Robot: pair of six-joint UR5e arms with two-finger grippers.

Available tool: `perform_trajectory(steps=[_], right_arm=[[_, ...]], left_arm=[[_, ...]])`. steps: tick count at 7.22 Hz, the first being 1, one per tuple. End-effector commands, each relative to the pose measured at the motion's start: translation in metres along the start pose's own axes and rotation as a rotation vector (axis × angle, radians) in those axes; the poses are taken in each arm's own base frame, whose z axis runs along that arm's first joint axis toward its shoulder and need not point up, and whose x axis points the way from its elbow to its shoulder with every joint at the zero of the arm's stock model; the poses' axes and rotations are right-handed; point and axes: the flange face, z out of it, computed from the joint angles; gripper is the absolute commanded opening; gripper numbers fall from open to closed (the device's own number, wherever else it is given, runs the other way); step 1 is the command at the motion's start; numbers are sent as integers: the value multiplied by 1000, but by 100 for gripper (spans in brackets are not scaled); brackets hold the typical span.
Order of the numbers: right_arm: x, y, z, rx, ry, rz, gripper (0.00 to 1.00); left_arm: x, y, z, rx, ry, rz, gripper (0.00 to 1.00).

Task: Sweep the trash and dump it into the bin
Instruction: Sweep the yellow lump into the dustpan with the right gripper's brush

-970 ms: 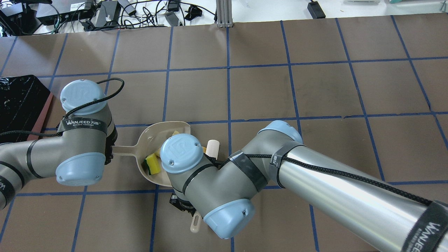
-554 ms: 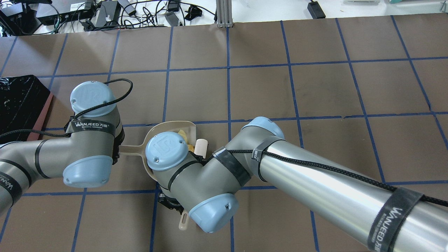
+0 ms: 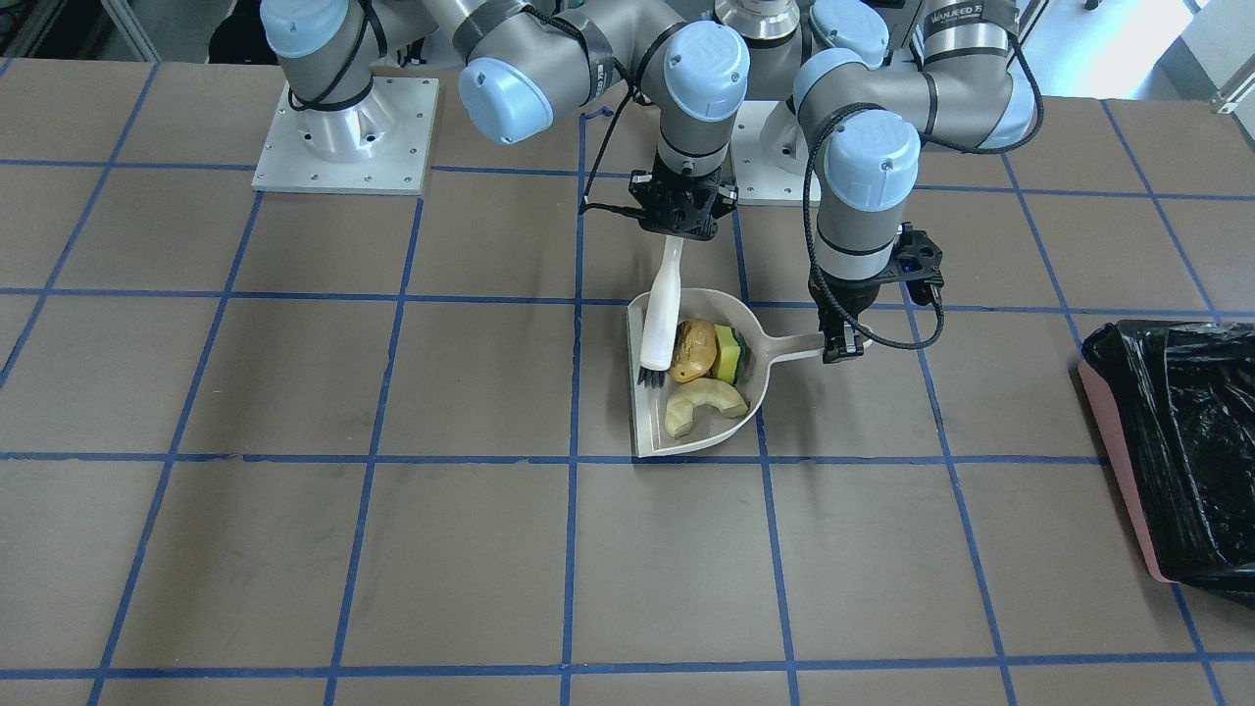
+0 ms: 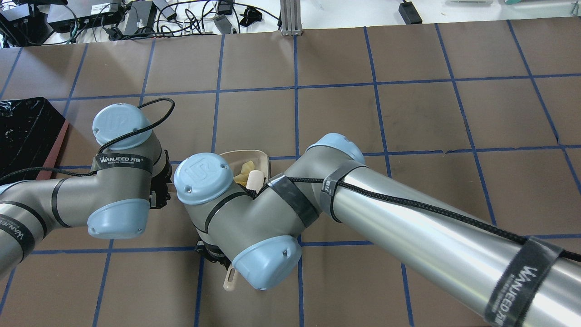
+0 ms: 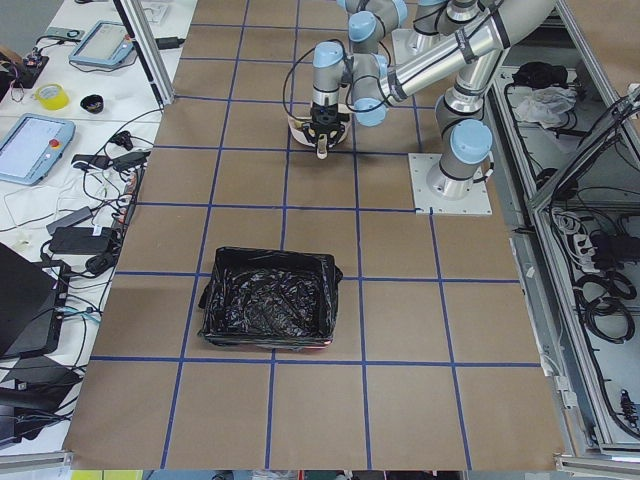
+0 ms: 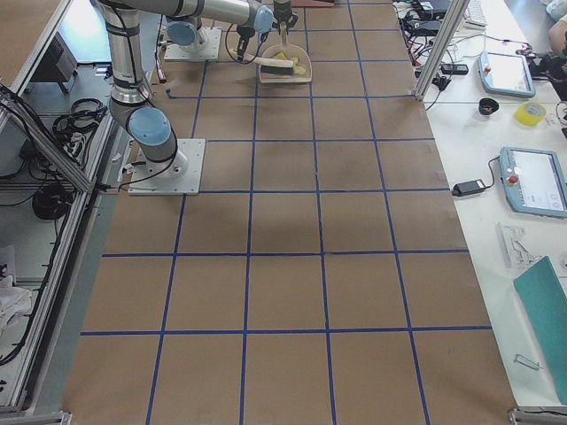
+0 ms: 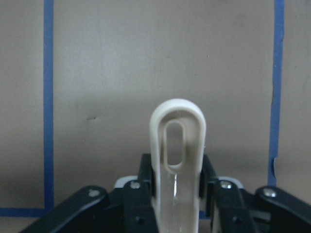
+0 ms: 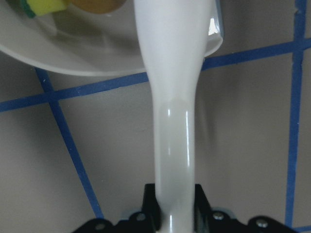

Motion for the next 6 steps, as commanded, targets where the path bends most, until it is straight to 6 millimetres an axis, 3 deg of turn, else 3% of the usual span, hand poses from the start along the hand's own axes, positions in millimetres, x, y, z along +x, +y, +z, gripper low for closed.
perform_trajectory(steps=[1,4,6], right_arm=[[28,-7,-31,27,67,-31,0],[82,-22,-74,23,133,-28,0],[128,-86,-95,16,108,-24,0]], left_arm=[[10,-7,20,-143,-35,-15,0],[21,-12,22,-233,-31,15,0],[40,-27,4,-229,-2,-2,0]])
